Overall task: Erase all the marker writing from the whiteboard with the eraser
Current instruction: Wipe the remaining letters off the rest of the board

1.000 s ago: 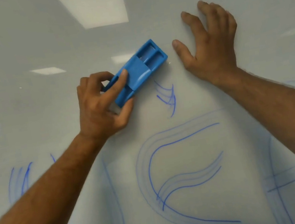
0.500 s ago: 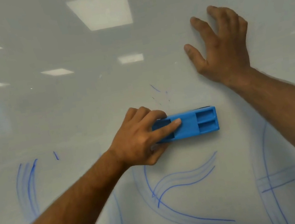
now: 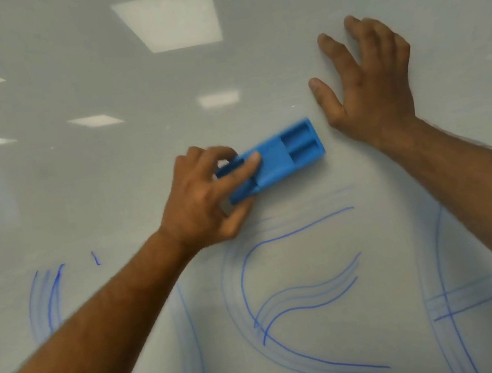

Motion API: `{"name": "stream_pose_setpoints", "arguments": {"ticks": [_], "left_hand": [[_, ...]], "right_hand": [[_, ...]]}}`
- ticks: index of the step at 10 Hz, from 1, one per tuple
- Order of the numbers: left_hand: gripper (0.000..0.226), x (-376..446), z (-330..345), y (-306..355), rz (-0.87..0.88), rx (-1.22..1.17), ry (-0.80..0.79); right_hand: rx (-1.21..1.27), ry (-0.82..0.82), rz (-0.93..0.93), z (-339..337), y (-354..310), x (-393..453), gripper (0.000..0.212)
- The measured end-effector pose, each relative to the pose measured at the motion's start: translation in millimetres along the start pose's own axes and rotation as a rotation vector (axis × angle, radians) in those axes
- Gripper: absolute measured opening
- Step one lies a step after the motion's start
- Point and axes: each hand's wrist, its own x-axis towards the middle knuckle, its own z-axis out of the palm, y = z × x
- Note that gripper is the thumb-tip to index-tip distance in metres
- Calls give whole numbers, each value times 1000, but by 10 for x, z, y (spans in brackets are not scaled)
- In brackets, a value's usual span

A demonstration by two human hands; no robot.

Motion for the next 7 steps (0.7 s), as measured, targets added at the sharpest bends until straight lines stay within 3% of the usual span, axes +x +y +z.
{"name": "stream_pose_setpoints", "arguments": {"ticks": [2,3,5,6,7], "left_hand": [[53,-141,12,61,199,-45,-126],[54,-110,-16,-6,203,-6,-121],[51,76,-58,-186,-210,83,85],[50,73,-69,-185,-176,83,91],[51,-53,-66,-135,-17,55,25]], "right_hand": [[-1,-33,7,-17,4,5,58],[1,-22,6,-9,3,0,58],[-4,-5,1,1,-2,-10,57],[0,-7,-3,-4,-10,-8,57],[-7,-9,-1,-12,-14,-10,57]]}}
